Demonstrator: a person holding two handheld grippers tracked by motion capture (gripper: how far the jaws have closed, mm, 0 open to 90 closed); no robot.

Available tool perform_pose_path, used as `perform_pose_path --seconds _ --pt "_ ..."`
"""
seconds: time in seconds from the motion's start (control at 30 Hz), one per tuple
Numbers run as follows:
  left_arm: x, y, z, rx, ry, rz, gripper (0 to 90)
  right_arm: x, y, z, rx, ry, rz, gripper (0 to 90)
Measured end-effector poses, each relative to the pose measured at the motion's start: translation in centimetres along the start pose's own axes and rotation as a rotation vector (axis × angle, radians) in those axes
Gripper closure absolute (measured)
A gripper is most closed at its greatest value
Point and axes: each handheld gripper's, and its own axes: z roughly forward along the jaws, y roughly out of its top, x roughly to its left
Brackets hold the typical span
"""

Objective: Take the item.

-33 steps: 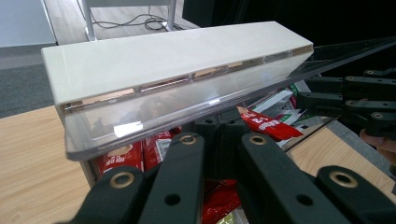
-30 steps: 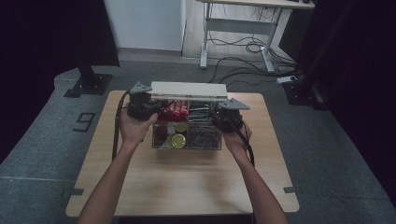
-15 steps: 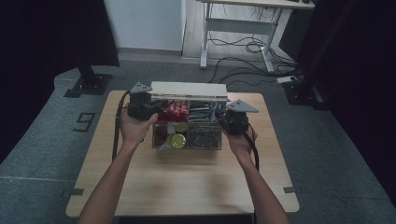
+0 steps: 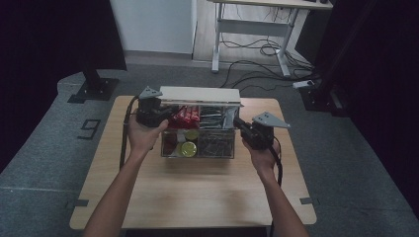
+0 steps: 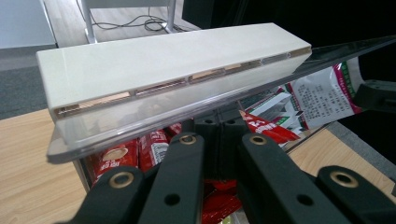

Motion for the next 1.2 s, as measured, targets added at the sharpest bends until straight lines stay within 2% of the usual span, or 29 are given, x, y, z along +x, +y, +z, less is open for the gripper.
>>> perform_pose_path --seconds 0.2,0.6,0.8,0.97,1.2 --pt "-0.1 0.1 0.0 -0.002 0.000 0.001 89.8 -0.3 -0.1 -0.9 -0.028 0.007 0.022 89.3" --pt "0.0 0.1 0.0 0.000 -0.001 -0.002 90.0 0.0 -0.5 -2.1 -0.054 0.005 0.005 89.3" --pt "0.0 0.1 0.1 -0.002 -0.003 -0.007 90.0 -0.5 -0.6 -2.7 -0.079 0.000 0.031 89.3" --pt "0.0 0.1 0.3 -0.002 -0.002 -0.009 90.0 -0.7 -0.3 -3.4 -0.104 -0.008 0.034 89.4" --pt "-0.2 0.1 0.4 -0.002 0.002 -0.008 89.9 -1.0 -0.2 -3.8 -0.106 -0.009 0.038 89.4"
